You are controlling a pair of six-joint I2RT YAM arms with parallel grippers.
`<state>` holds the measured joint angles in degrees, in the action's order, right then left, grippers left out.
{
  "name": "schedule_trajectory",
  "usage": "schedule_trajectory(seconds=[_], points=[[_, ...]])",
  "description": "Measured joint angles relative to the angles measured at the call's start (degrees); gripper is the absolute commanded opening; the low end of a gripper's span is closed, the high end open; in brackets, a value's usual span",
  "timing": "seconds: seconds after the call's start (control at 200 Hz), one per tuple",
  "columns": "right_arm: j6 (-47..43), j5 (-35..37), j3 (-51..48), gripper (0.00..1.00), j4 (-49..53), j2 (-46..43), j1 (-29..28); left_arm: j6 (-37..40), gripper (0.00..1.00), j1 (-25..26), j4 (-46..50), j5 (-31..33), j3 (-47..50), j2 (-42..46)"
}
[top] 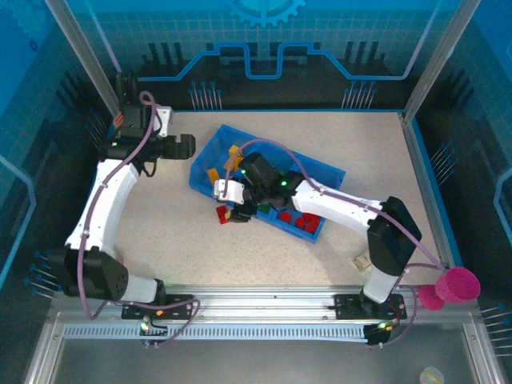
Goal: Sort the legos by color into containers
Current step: Pick up the lego from the center of the table.
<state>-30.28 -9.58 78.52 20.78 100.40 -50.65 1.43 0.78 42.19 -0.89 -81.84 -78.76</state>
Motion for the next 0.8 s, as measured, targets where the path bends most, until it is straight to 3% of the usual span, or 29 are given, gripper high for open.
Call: schedule_trajectory(seconds=[0.27,0.475,0.801], points=[[19.78,3.19,3.8,0.69,3.69,6.75,-4.22,-1.36,0.99,-0.87,-0.26,-0.02,3.3,5.7],[33.83,6.25,7.13,0.63,7.8,10.88,-5.2,-1.51,0.99,-1.09,-1.36,-0.46,5.25,6.97],[48.7,9.77,15.74,0.65,15.72,19.61,-5.05,-1.55,0.99,-1.16,-2.21,-1.07,5.62,9.25]])
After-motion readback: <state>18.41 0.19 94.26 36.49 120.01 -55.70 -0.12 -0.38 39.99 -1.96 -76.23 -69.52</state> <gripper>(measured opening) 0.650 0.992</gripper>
